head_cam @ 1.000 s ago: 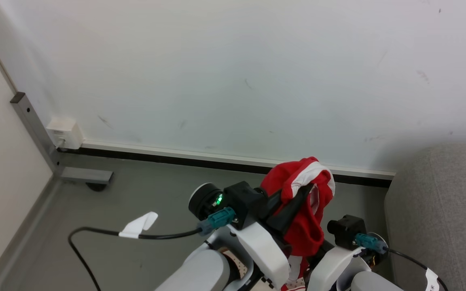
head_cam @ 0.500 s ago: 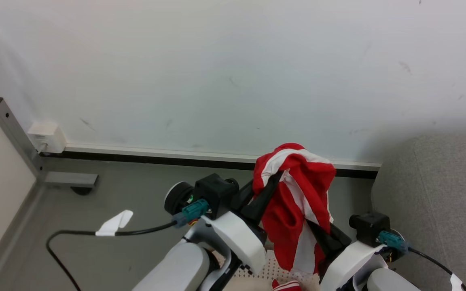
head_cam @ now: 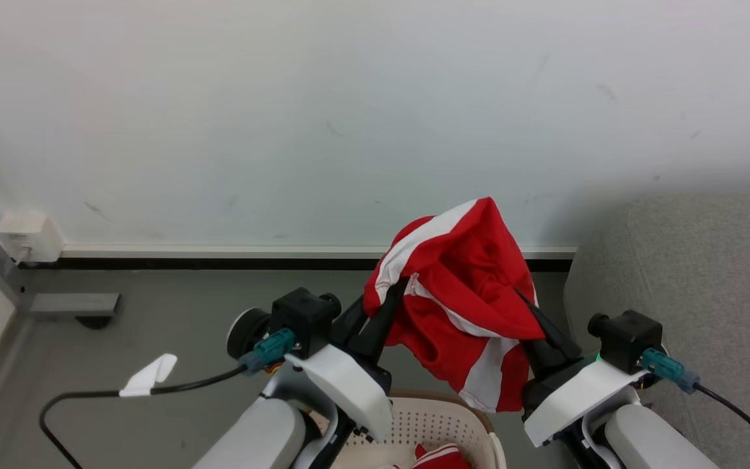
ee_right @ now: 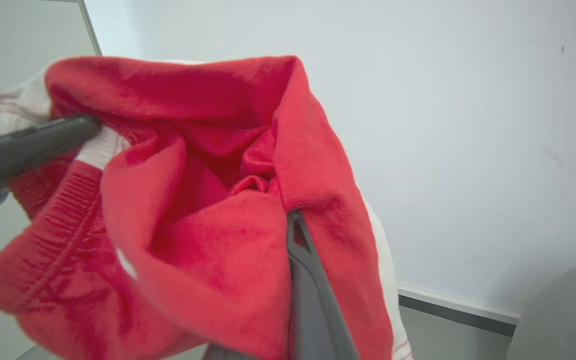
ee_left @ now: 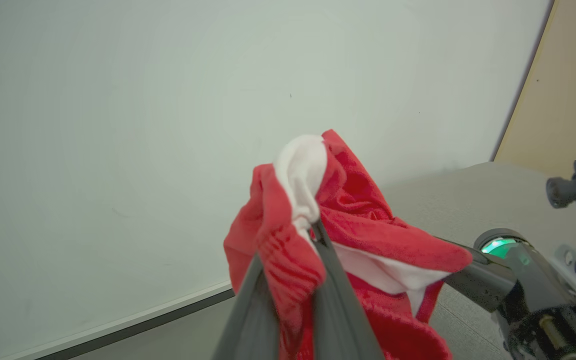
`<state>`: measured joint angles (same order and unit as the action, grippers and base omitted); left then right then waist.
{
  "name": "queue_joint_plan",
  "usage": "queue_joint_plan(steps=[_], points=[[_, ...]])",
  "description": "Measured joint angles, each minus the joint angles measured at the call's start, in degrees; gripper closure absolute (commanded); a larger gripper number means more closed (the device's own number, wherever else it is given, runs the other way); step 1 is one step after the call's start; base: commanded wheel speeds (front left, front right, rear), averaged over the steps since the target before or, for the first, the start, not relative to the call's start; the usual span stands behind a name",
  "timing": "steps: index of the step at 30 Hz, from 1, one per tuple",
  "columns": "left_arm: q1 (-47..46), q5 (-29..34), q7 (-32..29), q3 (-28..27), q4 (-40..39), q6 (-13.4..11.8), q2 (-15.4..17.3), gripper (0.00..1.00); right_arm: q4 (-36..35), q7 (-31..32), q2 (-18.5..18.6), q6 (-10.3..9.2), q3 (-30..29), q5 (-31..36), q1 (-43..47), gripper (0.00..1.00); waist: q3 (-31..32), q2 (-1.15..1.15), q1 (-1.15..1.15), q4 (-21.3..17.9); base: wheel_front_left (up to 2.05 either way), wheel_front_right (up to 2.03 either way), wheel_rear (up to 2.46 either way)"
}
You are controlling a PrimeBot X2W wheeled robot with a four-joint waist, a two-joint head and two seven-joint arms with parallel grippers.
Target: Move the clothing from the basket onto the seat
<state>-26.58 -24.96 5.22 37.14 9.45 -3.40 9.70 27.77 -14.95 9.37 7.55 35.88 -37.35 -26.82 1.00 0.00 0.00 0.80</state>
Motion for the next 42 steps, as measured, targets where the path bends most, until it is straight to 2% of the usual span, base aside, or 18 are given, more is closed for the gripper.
queue_joint_plan(steps=[1,2,4,18,26,32,42], points=[[0.2,0.0,0.1,0.0,0.0,0.0,0.1,0.80,-0.6,0.0,0.1,0.00,-0.6,0.2,0.0,1.00,-0.1,0.00,0.00,-0.4,0.00,0.00,0.00],[0.3,0.0,0.3,0.0,0.0,-0.1,0.2,0.61,-1.4,0.0,0.2,0.00,-1.1,0.4,0.0,1.00,-0.1,0.00,0.00,-0.7,0.00,0.00,0.00],[0.7,-0.1,0.4,0.1,-0.1,-0.2,0.3,0.00,-2.7,0.0,0.5,0.00,-2.1,0.6,0.0,1.00,-0.2,0.00,0.00,-1.5,0.00,0.00,0.00],[2.7,-0.3,1.5,2.5,-0.9,0.2,0.4,0.00,-8.9,0.0,3.3,0.00,-9.9,1.7,1.7,1.00,-0.8,0.00,0.00,-7.9,0.00,0.00,0.00],[2.6,2.0,3.8,4.4,-0.6,1.1,0.7,0.00,-11.2,0.0,4.5,0.00,-12.3,1.5,1.6,1.00,-2.2,0.00,0.00,-12.8,0.00,0.00,0.00],[1.8,2.9,5.4,5.0,0.8,1.2,1.0,0.00,-13.3,0.0,4.5,0.00,-13.8,1.1,1.6,1.00,-3.9,0.00,0.00,-16.8,0.00,0.00,0.00],[-0.6,4.8,7.4,6.3,2.8,2.9,2.0,0.00,-17.7,0.0,3.3,0.00,-17.4,1.5,3.2,1.00,-8.1,0.00,0.00,-22.8,0.00,0.00,0.00]])
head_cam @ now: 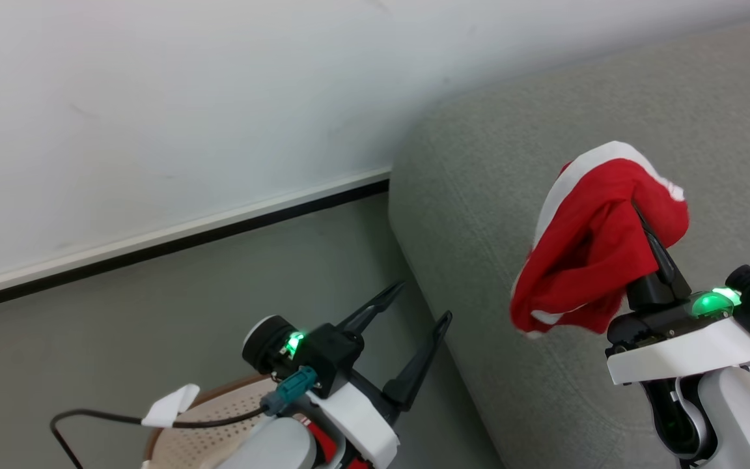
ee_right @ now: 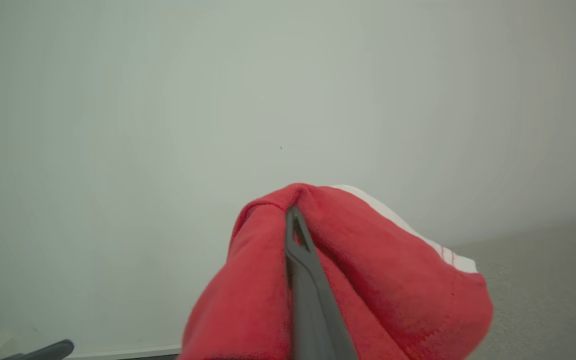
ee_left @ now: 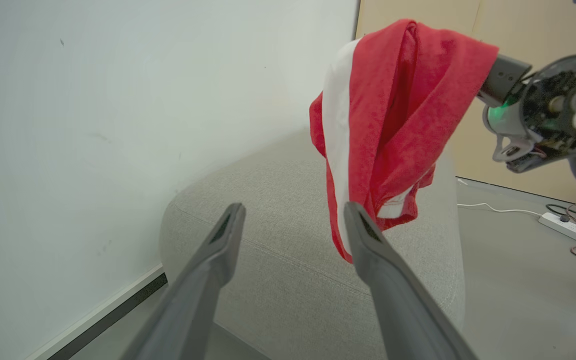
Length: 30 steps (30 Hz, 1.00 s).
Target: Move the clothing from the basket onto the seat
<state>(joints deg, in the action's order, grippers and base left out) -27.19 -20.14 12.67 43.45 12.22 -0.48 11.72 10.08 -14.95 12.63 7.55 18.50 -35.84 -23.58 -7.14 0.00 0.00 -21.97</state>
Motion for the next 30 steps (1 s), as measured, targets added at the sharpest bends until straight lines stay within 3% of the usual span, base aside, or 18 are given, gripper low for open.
queue_joint_plan(steps=[15,30], points=[[-2.3,1.2,0.5,1.2,1.9,0.8,1.0,0.00,-3.6,0.0,-2.0,0.00,-3.8,0.9,1.7,1.00,-5.1,0.00,0.00,-7.8,0.00,0.00,0.00],[-10.6,5.7,-0.1,3.9,-0.8,3.5,2.1,0.00,-0.8,0.0,0.6,0.00,-13.8,0.5,-7.5,1.00,-16.5,0.00,0.00,-5.5,0.00,0.00,0.00]])
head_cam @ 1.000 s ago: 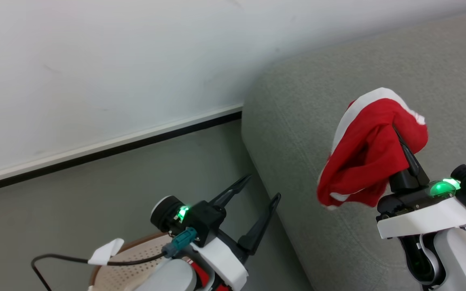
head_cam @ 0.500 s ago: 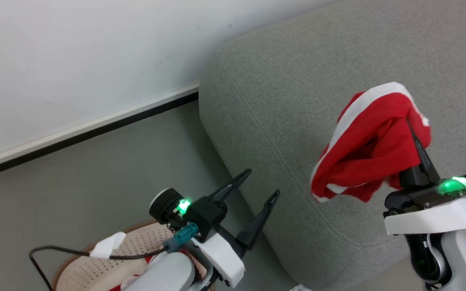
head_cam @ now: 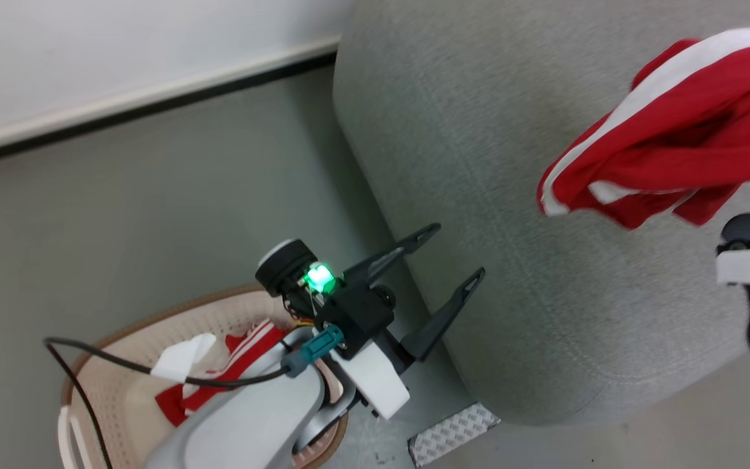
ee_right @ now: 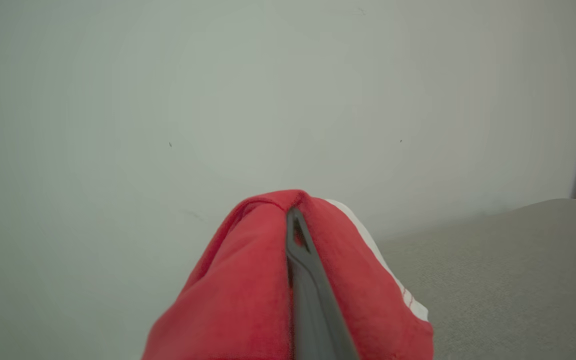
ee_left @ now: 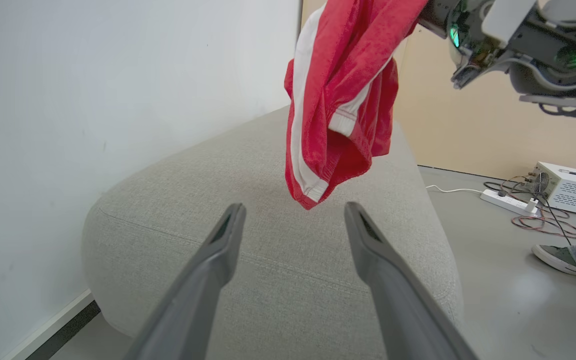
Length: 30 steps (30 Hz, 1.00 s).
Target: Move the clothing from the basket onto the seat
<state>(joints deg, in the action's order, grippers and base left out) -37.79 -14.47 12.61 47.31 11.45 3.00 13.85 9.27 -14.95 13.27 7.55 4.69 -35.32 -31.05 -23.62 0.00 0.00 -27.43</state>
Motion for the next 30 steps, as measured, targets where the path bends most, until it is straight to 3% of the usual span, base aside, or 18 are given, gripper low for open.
queue_joint_plan(steps=[6,20,30], points=[[-3.3,0.8,-0.4,0.6,-0.3,1.0,0.4,0.00,3.6,0.0,2.4,0.00,-3.7,-0.1,-5.8,1.00,-6.7,0.00,-0.01,3.0,0.00,0.00,0.00],[-9.2,2.2,0.7,0.9,0.8,1.7,0.1,0.00,16.9,0.0,12.8,0.00,-6.5,0.5,-21.0,1.00,-19.6,0.00,-0.01,10.9,0.00,0.00,0.00],[-10.3,2.1,2.1,0.4,3.0,1.4,-1.6,0.00,26.7,5.3,17.4,0.00,-3.7,0.4,-25.3,1.00,-23.9,0.00,-0.01,16.1,0.00,0.00,0.00]])
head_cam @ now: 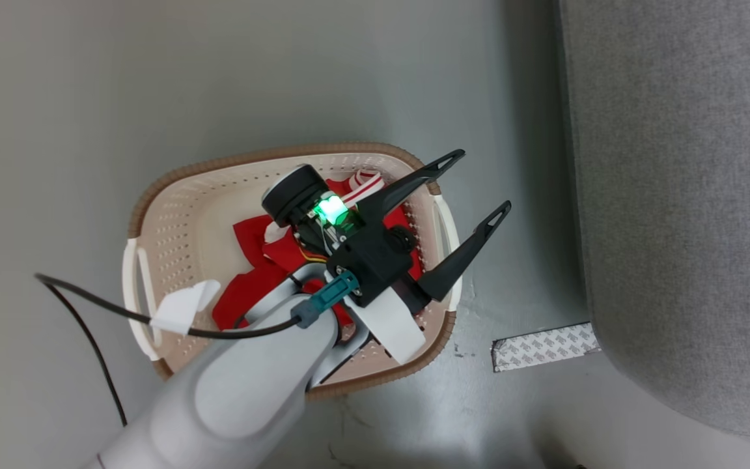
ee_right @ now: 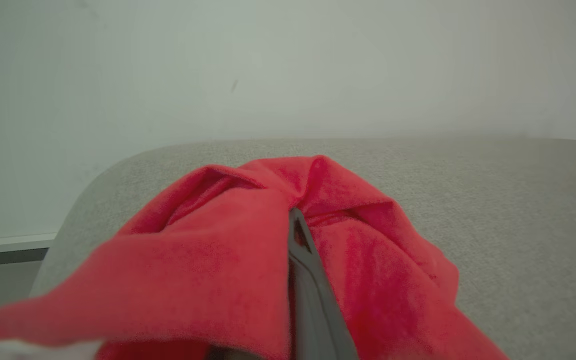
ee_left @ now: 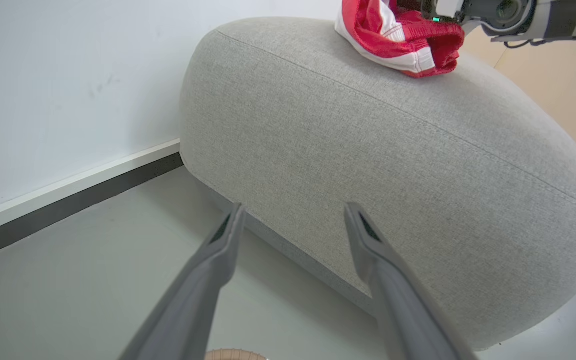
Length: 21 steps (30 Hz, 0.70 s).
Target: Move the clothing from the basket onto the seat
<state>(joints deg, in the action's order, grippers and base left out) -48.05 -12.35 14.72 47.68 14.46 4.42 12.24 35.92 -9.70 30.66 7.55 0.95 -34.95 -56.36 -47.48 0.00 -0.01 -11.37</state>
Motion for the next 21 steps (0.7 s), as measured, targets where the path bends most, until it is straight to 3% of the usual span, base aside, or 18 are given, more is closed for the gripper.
queue_joint_plan(steps=[4,7,8,9,21], points=[[0.3,-0.2,0.3,-0.2,0.9,0.1,-0.6,0.00,3.7,6.6,0.5,0.01,2.1,-0.6,-0.7,1.00,0.8,0.00,0.00,0.5,0.00,0.00,0.00],[0.5,-0.3,0.4,-0.8,1.0,0.1,-1.0,0.00,5.5,10.5,1.1,0.01,2.9,-1.4,-1.1,0.57,2.1,0.00,0.00,0.6,0.00,0.00,0.00],[0.6,-0.3,0.4,-1.1,0.9,0.1,-1.2,0.00,6.1,11.6,1.4,0.01,3.2,-1.8,-1.1,0.20,2.6,0.00,0.01,0.7,0.00,0.00,0.00],[0.8,-0.3,0.4,-1.2,0.8,0.1,-1.4,0.00,6.5,12.3,1.5,0.01,3.7,-2.0,-1.0,0.00,3.1,0.00,0.01,0.7,0.00,0.00,0.00],[8.8,-2.0,0.4,-5.7,1.5,-0.5,-1.7,0.00,6.7,15.7,1.6,0.00,10.9,-2.9,4.1,0.00,14.3,0.00,0.01,0.1,0.00,0.00,0.00]])
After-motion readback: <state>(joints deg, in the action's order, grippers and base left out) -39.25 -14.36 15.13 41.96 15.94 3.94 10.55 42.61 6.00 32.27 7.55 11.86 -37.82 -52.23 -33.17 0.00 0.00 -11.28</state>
